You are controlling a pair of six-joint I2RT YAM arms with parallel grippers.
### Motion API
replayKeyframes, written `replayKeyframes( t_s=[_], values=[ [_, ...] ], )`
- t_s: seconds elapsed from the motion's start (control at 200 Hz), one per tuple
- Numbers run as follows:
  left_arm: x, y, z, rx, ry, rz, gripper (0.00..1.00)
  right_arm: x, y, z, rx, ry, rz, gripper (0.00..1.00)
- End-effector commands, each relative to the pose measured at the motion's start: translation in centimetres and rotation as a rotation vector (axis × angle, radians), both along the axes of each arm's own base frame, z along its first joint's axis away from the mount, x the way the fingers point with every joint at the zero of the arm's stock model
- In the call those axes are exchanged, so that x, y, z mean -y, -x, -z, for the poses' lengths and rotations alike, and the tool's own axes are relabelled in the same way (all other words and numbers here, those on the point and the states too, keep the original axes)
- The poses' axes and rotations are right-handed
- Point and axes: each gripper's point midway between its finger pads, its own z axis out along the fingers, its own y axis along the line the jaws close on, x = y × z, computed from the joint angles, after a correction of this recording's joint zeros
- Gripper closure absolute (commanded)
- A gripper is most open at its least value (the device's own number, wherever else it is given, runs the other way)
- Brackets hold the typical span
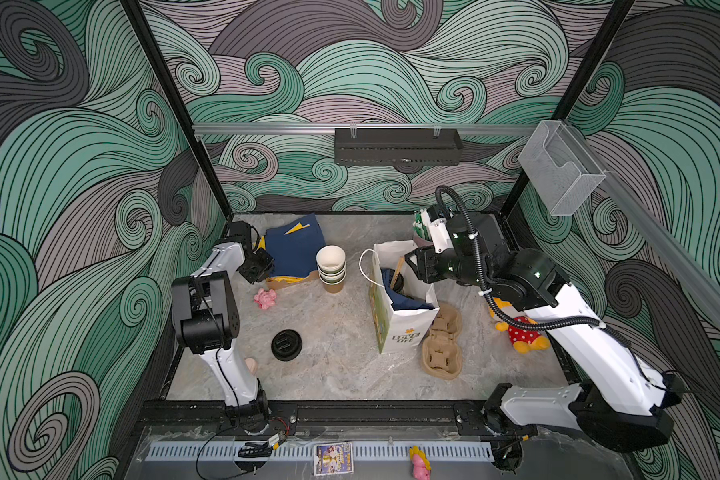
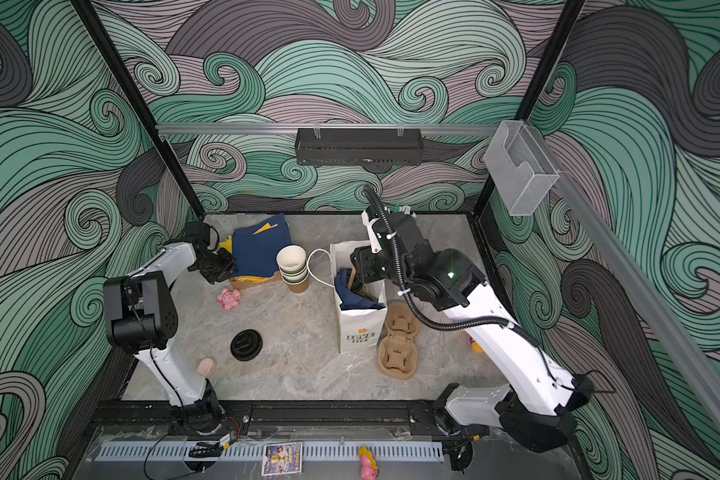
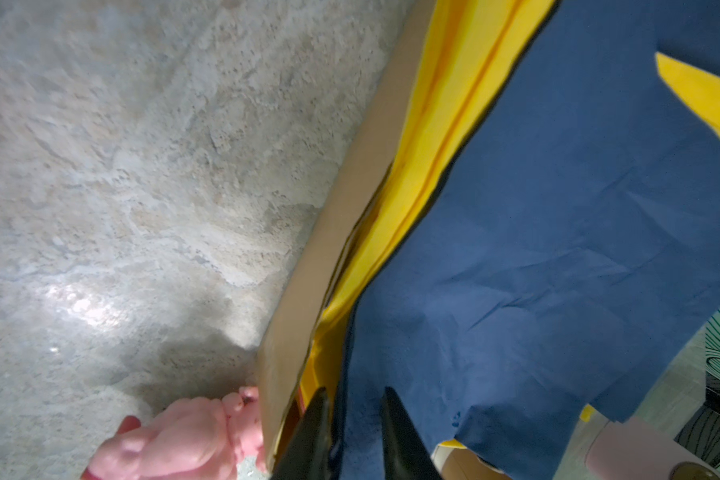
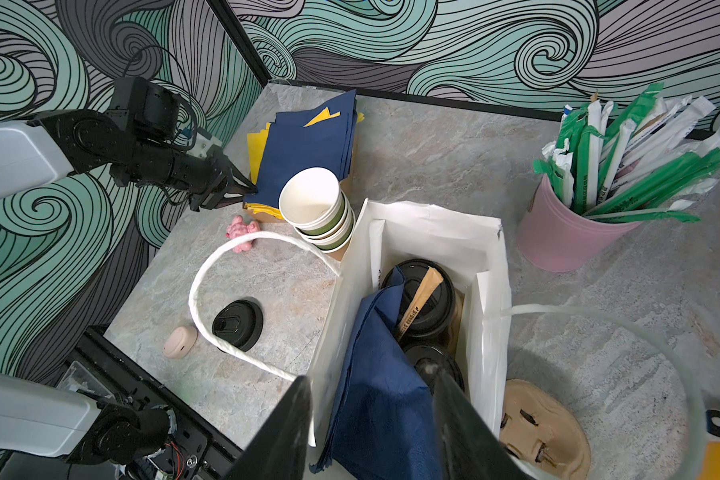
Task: Pack the takeout coffee
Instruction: 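Grasp a dark blue napkin from the box with the left gripper and lift, then reach the right gripper across and grasp the napkin beside the left gripper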
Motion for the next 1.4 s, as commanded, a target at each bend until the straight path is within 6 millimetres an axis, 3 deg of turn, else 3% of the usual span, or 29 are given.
replayKeyframes(
  t_s=[0.0,0.065,0.245,0.495,0.665,0.836,1.111,1.221,1.396],
  values=[
    [-0.4,-0.9,-0.7,0.030,0.007,-0.006,0.86,1.0,0.3,-0.8,0.021,-0.001,0.019,0.51],
    [-0.4,-1.0,-1.1,0.040,0.004,-0.002,0.93,1.2,0.4,-0.8,0.023,-0.002,0.023,0.51],
    [-0.7,-1.3,-3.2,0.084,-0.027,0.013,1.00,1.5,0.7,-0.8,0.021,-0.002,0.026,0.51],
    [-0.6,-2.4,-8.0,0.209,-0.041,0.026,1.00,1.5,1.0,-0.7,0.016,-0.009,0.017,0.51],
    [0.5,-2.8,-11.4,0.311,0.007,0.044,1.00,1.4,1.2,-0.7,0.015,-0.002,-0.002,0.50],
    [1.1,-2.1,-15.2,0.379,0.019,0.056,1.00,0.4,0.9,-1.4,0.042,0.042,-0.079,0.50],
    [1.1,1.3,-22.1,0.496,-0.055,0.079,1.00,-4.5,1.6,-3.0,0.057,0.043,-0.348,0.51],
    [1.9,3.9,-24.6,0.531,-0.041,0.070,1.00,-8.1,2.2,-4.0,0.126,0.037,-0.487,0.50],
    [3.3,8.6,-26.6,0.572,0.004,0.035,1.00,-14.5,2.5,-4.2,0.221,0.029,-0.629,0.49]
  ],
)
